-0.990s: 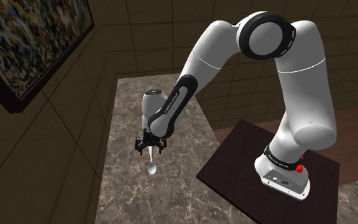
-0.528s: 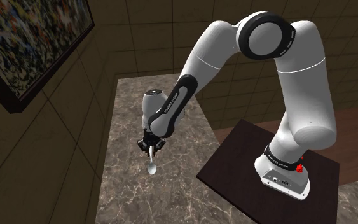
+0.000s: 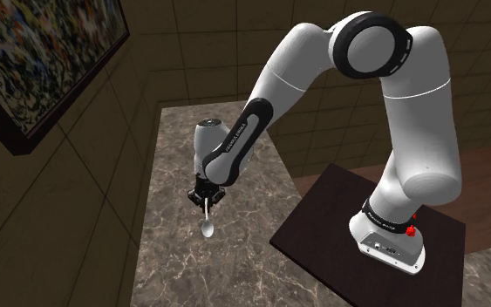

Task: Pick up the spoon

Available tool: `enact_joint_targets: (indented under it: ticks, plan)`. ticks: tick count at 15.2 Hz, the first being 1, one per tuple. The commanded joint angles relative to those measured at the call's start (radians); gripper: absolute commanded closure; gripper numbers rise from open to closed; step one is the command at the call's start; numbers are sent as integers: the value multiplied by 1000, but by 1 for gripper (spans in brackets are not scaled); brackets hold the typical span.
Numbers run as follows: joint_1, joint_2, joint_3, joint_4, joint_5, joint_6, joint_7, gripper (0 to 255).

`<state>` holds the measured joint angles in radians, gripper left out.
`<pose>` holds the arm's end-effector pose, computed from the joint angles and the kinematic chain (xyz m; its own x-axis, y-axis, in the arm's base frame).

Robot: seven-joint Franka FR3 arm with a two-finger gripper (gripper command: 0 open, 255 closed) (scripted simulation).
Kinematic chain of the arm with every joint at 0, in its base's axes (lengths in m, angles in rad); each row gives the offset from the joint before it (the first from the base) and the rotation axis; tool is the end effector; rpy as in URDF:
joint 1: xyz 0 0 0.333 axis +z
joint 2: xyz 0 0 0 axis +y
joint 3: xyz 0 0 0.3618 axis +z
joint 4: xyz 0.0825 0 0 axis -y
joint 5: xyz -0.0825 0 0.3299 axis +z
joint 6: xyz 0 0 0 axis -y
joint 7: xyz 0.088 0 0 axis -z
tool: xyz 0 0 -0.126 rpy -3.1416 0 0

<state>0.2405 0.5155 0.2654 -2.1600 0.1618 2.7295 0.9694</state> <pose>0.5022 0.2654 0.2370 0.7960 -0.5886 -0.1413 -0.6049 -0.7820 -0.1503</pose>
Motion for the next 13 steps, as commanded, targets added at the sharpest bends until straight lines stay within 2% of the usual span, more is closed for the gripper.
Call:
enact_joint_targets:
  ticks: [1, 13]
  plan:
    - [-5, -25, 4, -6, 3, -19, 0, 255]
    - [-19, -146, 18, -18, 19, -127, 9, 255]
